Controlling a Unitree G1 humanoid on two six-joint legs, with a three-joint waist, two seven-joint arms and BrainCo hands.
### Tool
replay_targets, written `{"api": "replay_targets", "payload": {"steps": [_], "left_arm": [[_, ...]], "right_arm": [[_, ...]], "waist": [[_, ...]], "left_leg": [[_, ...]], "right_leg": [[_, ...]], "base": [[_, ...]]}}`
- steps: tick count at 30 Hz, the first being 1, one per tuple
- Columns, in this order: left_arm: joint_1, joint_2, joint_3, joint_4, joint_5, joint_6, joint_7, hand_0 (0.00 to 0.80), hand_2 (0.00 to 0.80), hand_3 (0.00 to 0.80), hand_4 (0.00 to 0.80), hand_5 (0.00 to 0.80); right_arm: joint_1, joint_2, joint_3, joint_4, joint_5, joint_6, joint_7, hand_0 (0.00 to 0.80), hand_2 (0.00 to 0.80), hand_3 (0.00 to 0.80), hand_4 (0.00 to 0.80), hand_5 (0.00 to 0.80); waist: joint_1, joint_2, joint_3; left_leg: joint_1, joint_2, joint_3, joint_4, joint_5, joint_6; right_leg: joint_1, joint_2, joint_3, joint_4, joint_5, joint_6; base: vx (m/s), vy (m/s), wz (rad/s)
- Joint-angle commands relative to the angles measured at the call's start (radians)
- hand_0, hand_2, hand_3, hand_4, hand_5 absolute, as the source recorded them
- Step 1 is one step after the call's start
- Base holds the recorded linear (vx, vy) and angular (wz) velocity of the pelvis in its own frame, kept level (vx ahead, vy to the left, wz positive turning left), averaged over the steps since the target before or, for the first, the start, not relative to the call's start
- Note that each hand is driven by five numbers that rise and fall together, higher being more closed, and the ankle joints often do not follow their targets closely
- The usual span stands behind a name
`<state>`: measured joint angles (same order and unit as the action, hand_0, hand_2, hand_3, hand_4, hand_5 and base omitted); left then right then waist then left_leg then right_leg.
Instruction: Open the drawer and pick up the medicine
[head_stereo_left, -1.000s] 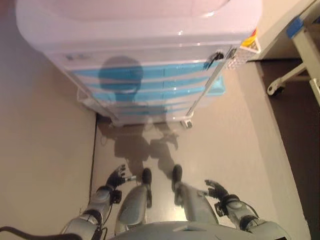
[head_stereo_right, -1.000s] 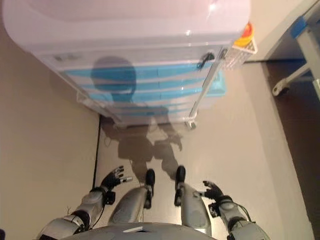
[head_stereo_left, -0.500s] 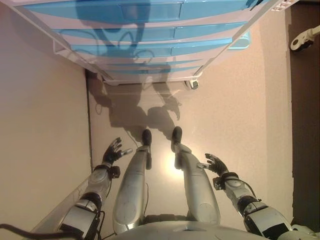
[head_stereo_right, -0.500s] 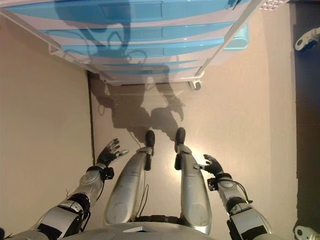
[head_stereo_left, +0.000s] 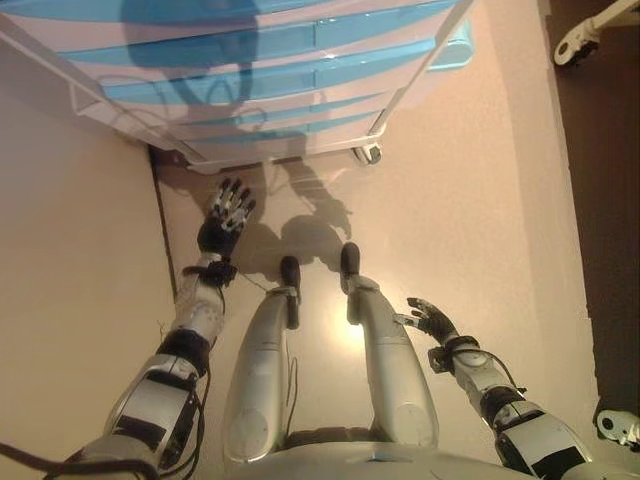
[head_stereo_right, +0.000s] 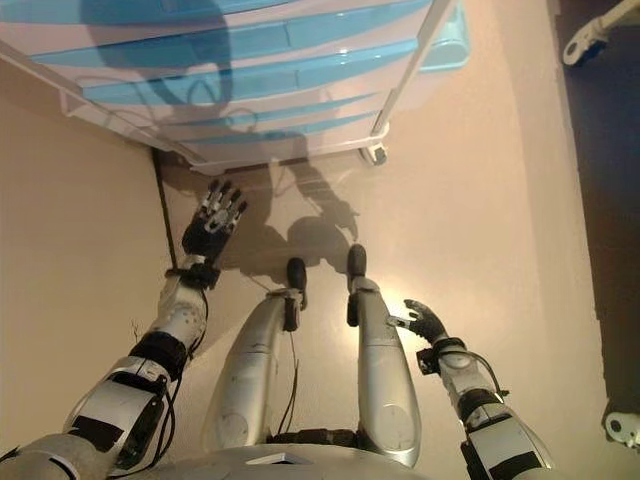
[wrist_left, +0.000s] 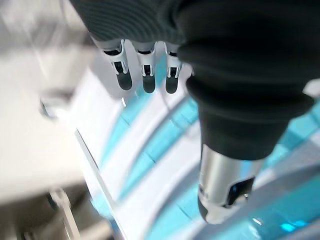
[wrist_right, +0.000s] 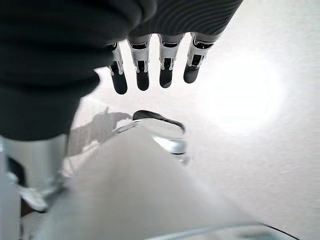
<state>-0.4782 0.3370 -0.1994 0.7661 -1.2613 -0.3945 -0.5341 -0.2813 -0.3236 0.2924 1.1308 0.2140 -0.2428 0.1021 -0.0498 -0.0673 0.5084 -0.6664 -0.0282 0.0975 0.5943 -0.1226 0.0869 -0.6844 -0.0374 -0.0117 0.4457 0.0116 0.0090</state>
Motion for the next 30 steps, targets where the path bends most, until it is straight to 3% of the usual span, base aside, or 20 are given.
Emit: {"api": "replay_targets", "payload": {"steps": [1,7,19,27,30], "left_arm": [[0.035,-0.003,0.044,-0.079,-0.095,0.003,-0.102,0.000,0.000,0.000,0.000,0.000],[-0.062,0.014,0.055,-0.187,-0.190,0.049,-0.140,0.000,0.000,0.000,0.000,0.000],[-0.261,0.055,0.099,-0.334,-0.305,0.044,-0.157,0.000,0.000,0.000,0.000,0.000],[-0.332,0.101,0.140,-0.338,-0.407,0.058,-0.216,0.000,0.000,0.000,0.000,0.000],[-0.350,0.121,0.135,-0.321,-0.371,0.068,-0.192,0.000,0.000,0.000,0.000,0.000]], "right_arm": [[0.117,-0.069,0.042,-0.025,-0.018,0.038,0.005,0.000,0.000,0.000,0.000,0.000],[0.138,-0.083,0.059,-0.053,-0.031,0.053,0.000,0.000,0.000,0.000,0.000,0.000],[0.195,-0.083,0.093,-0.020,-0.051,-0.013,0.007,0.000,0.000,0.000,0.000,0.000],[0.206,-0.074,0.120,-0.019,-0.054,-0.024,0.005,0.000,0.000,0.000,0.000,0.000],[0.204,-0.072,0.129,-0.023,-0.047,-0.023,0.006,0.000,0.000,0.000,0.000,0.000]], "waist": [[-0.002,0.032,-0.051],[-0.024,0.027,-0.060],[-0.054,0.005,-0.059],[-0.056,-0.009,-0.053],[-0.055,-0.015,-0.050]], "left_leg": [[-0.008,-0.026,-0.007,-0.037,0.007,0.010],[-0.061,-0.016,0.008,0.046,-0.038,0.017],[-0.063,-0.010,0.014,0.090,-0.076,0.028],[-0.051,-0.008,0.011,0.092,-0.079,0.024],[-0.050,-0.006,0.010,0.095,-0.081,0.023]], "right_leg": [[-0.009,0.050,-0.011,0.093,-0.049,-0.034],[-0.056,0.064,0.007,0.174,-0.080,-0.042],[-0.065,0.097,0.030,0.230,-0.105,-0.055],[-0.047,0.106,0.033,0.226,-0.107,-0.064],[-0.042,0.108,0.030,0.223,-0.106,-0.065]], "base": [[0.024,0.026,-0.06],[0.037,0.036,-0.11],[0.053,-0.007,-0.03],[0.035,-0.022,-0.02],[0.014,-0.041,0.01]]}}
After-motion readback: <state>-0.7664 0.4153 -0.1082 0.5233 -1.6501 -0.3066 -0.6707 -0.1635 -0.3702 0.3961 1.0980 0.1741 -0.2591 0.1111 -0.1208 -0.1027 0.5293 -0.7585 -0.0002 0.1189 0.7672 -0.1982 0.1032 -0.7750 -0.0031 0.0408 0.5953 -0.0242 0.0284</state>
